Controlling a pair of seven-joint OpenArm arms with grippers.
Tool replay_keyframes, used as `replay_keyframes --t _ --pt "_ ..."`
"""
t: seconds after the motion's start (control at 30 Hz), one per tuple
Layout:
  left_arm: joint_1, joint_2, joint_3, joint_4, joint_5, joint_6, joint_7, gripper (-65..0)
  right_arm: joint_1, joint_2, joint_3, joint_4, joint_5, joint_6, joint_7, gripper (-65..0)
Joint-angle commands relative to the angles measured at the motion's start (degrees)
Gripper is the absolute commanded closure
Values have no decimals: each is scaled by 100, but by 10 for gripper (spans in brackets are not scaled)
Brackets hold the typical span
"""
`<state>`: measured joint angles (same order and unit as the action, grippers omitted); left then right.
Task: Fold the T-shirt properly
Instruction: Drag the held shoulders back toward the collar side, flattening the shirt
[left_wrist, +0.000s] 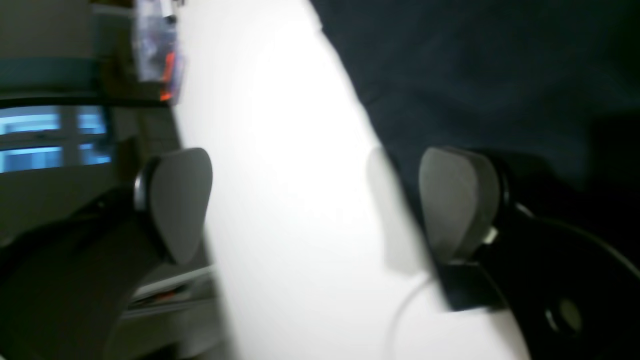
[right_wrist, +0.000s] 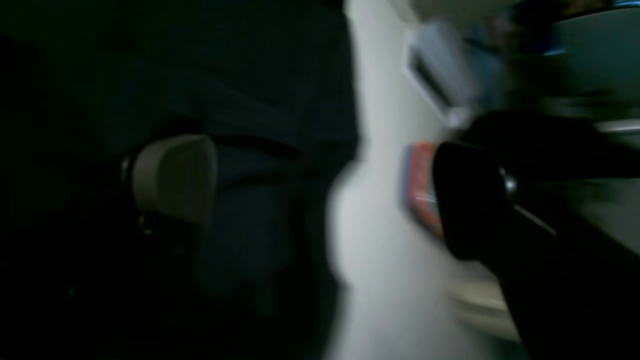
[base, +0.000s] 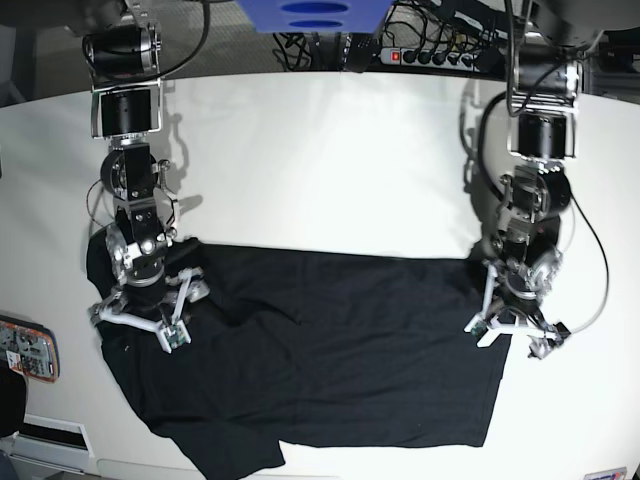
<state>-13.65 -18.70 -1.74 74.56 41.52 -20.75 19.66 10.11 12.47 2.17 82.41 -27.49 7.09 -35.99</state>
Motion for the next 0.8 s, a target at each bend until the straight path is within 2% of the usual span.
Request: replay_keyframes --t 0.0,0.07,0.13,0.27,0.37,0.57,0.77 --pt "-28 169 -200 214 -174 84 -63 -650 119 59 139 97 203 -63 60 -650" --pt "33 520 -569 407 -692 84 -45 -650 101 59 411 89 784 -63 60 -650" --pt "86 740 -868 609 -1334 84 359 -650 101 59 622 89 1250 -63 60 -650" --pt "24 828 -947 706 -2670 84 1493 -650 128 59 754 -8 1742 -63 60 -650" --pt "-11 819 -947 680 -3409 84 1942 -650 128 59 754 -228 1900 -63 60 -650" --pt "-46 819 -973 3 -3620 84 1915 -650 136 -117 754 -1090 2058 -72 139 -650" --pt "-108 819 -991 -656 -3620 84 1485 -650 136 -135 754 -1758 2058 -72 588 -650"
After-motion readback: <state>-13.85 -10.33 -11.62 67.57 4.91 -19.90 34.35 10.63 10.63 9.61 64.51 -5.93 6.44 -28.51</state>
